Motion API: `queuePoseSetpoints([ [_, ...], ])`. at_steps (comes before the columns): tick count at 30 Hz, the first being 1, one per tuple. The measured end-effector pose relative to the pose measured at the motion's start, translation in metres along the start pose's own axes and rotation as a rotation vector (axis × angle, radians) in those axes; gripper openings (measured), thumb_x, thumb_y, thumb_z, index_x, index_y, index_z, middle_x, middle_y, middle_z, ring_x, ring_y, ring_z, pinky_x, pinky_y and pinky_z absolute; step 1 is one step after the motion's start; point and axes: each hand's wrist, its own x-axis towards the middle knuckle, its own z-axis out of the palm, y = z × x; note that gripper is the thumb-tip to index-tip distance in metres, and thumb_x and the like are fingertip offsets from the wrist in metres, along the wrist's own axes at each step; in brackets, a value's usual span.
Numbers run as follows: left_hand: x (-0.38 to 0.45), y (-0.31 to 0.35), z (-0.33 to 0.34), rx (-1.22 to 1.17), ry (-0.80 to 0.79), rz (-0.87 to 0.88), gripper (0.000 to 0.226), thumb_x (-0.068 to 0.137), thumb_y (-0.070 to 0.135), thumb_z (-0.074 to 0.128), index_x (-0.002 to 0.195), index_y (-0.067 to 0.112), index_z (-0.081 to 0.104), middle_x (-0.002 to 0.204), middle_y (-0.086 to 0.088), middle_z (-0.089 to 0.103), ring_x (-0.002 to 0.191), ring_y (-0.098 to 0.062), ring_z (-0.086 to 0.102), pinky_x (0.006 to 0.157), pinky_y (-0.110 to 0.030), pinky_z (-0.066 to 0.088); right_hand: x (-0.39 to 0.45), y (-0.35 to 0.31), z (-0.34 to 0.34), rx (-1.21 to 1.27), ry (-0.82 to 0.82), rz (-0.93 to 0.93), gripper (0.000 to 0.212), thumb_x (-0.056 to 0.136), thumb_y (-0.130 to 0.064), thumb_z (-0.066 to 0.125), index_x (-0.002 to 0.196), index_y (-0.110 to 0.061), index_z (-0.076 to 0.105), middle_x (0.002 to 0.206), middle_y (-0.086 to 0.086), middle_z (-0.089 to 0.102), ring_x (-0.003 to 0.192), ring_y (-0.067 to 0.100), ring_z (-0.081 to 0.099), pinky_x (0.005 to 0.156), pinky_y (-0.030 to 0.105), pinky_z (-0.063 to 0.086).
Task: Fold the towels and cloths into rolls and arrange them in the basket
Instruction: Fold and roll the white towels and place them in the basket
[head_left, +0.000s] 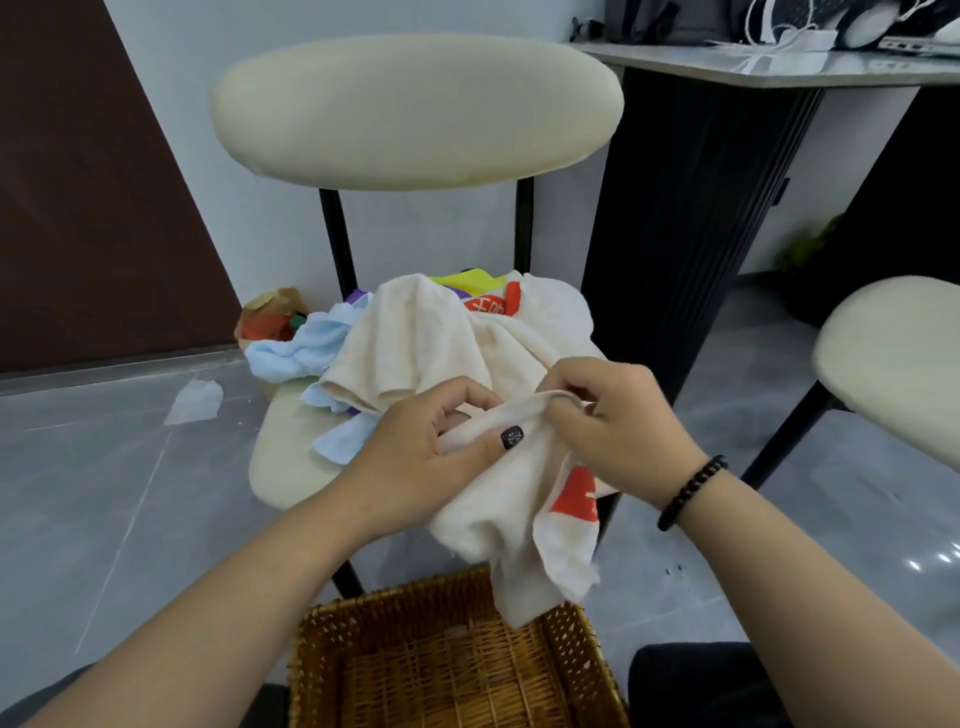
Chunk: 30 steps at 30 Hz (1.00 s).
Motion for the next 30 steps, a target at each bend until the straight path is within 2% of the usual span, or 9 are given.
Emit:
queuePoseSetpoints([
  [4, -0.001, -0.005, -0.009, 0.190, 0.012, -0.004, 0.008, 0.091, 0.032, 0.063, 0.087, 0.025, 0.062, 0.057, -0.005, 0.059, 0.051, -0.016, 0.047, 0.052, -0.022, 0.036, 0.005, 0.008, -0.020, 0.093, 0.140, 0.159, 0.032, 0.082, -0.001, 0.046, 0.057, -0.018, 0.056, 0.057, 0.000, 0.052, 0.052, 0.005, 0.043, 0.049, 0.019, 0.036],
  [8, -0.002, -0.005, -0.021, 0.481, 0.036, 0.031, 0.008, 0.094, 0.033, 0.055, 0.101, 0.034, 0.059, 0.087, 0.007, 0.069, 0.080, -0.018, 0.061, 0.075, -0.037, 0.050, 0.008, 0.025, -0.045, 0.126, 0.389, 0.279, 0.026, 0.082, -0.003, 0.044, 0.063, -0.009, 0.060, 0.050, -0.004, 0.047, 0.049, 0.009, 0.039, 0.048, 0.024, 0.032],
  [11, 0.001, -0.006, -0.030, 0.727, 0.184, 0.078, 0.025, 0.090, 0.033, 0.041, 0.110, 0.030, 0.055, 0.095, 0.006, 0.063, 0.084, -0.022, 0.057, 0.071, -0.038, 0.047, 0.008, 0.040, -0.067, 0.114, 0.599, 0.368, 0.026, 0.081, -0.007, 0.042, 0.059, -0.013, 0.055, 0.049, -0.006, 0.038, 0.050, 0.010, 0.033, 0.050, 0.025, 0.028],
  [15, 0.007, -0.013, -0.050, 0.633, 0.448, 0.087, 0.035, 0.080, 0.024, 0.044, 0.110, 0.015, 0.059, 0.108, 0.004, 0.051, 0.101, -0.018, 0.047, 0.077, -0.027, 0.032, 0.005, 0.049, -0.084, 0.049, 0.781, 0.391, 0.020, 0.078, -0.010, 0.039, 0.061, -0.005, 0.050, 0.045, -0.006, 0.032, 0.048, 0.007, 0.027, 0.047, 0.024, 0.024],
  [17, 0.007, -0.012, -0.055, 0.571, 0.559, 0.125, 0.034, 0.082, 0.018, 0.040, 0.106, 0.010, 0.062, 0.105, 0.005, 0.052, 0.098, -0.013, 0.047, 0.076, -0.019, 0.031, 0.002, 0.044, -0.081, 0.017, 0.699, 0.324, 0.020, 0.078, -0.011, 0.041, 0.063, -0.003, 0.052, 0.045, -0.009, 0.036, 0.047, 0.005, 0.030, 0.047, 0.020, 0.027],
  [21, 0.003, -0.002, -0.043, 0.270, 0.550, 0.083, 0.017, 0.095, 0.015, 0.056, 0.086, 0.028, 0.063, 0.081, 0.011, 0.064, 0.075, 0.001, 0.055, 0.064, -0.006, 0.038, -0.004, 0.008, -0.046, 0.044, 0.206, 0.189, 0.001, 0.083, -0.024, 0.062, 0.082, -0.024, 0.063, 0.079, -0.008, 0.062, 0.069, 0.004, 0.055, 0.060, 0.019, 0.042],
  [25, -0.002, 0.008, -0.021, 0.199, 0.371, 0.165, 0.009, 0.085, 0.030, 0.058, 0.081, 0.033, 0.066, 0.080, 0.014, 0.067, 0.073, 0.000, 0.058, 0.064, -0.012, 0.043, -0.010, -0.020, 0.004, 0.014, -0.277, 0.104, 0.046, 0.071, -0.050, 0.074, 0.111, -0.039, 0.056, 0.109, -0.021, 0.058, 0.097, -0.004, 0.055, 0.082, 0.018, 0.046],
  [28, -0.006, 0.013, -0.019, 0.260, 0.356, 0.265, 0.005, 0.083, 0.039, 0.062, 0.080, 0.039, 0.066, 0.081, 0.016, 0.068, 0.072, -0.002, 0.060, 0.062, -0.012, 0.043, -0.008, -0.021, 0.012, 0.025, -0.223, 0.003, 0.013, 0.083, -0.039, 0.067, 0.087, -0.026, 0.066, 0.084, -0.016, 0.065, 0.082, -0.002, 0.058, 0.073, 0.020, 0.048],
  [30, -0.006, 0.009, -0.030, 0.393, 0.383, 0.312, 0.012, 0.082, 0.044, 0.058, 0.083, 0.037, 0.067, 0.075, 0.013, 0.067, 0.068, -0.004, 0.060, 0.059, -0.017, 0.044, -0.001, -0.014, -0.004, 0.038, -0.033, -0.016, 0.013, 0.086, -0.032, 0.064, 0.077, -0.022, 0.066, 0.073, -0.011, 0.065, 0.073, 0.001, 0.059, 0.066, 0.023, 0.047],
])
